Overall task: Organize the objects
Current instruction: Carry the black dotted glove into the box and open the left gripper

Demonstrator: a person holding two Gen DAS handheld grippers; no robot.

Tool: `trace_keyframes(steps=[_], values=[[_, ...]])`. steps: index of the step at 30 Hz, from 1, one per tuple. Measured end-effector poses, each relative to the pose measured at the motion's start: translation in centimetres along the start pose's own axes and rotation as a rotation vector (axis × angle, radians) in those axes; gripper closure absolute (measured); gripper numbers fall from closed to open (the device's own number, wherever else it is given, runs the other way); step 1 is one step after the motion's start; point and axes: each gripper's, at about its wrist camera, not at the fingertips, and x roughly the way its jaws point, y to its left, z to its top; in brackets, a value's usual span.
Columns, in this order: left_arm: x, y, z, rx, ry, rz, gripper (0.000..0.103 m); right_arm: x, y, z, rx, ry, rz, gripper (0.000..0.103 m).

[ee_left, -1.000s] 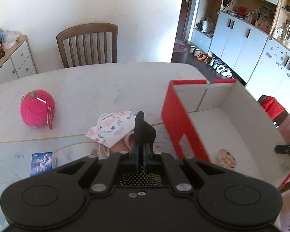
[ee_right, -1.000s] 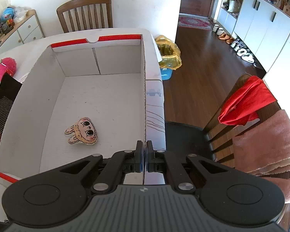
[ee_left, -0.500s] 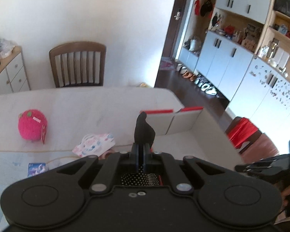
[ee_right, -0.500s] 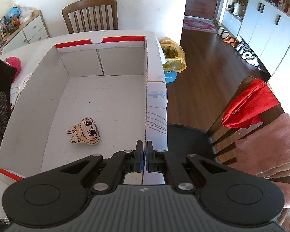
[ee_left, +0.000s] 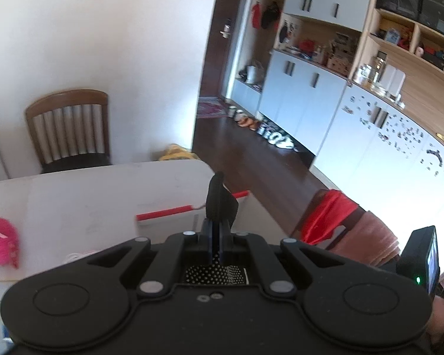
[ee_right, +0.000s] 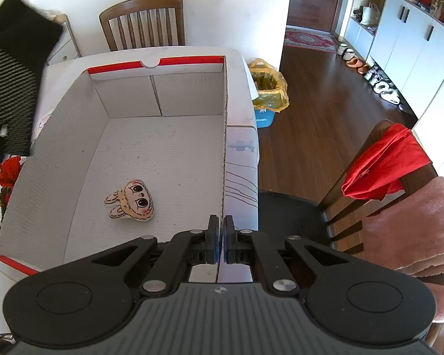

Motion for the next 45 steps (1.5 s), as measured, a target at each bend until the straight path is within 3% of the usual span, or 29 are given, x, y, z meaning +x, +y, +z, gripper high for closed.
trace_keyframes(steps=[11,21,37,45], values=[[8.0,-2.2,-0.9,0.017,0.102,-0.052,0.101,0.1,0.1,0.2,-0.002,0.005,-0.008,0.101],[13.3,-1.3,-2.6,-0.070,0.192,-0.105,0.101,0.1,0.2,0.1,-0.001,0.011,-0.006,0.101],[18.0,-0.6,-5.0,-0.028,0.334,-0.004,0.100,0.0,0.4,0.2,-0.003,0.017,-0.010,0.101],[18.1,-0.5,-5.1,-0.016,0.377,0.014,0.086,-0.2,0.4,0.0,0.001,0.018,-0.009,0.101]])
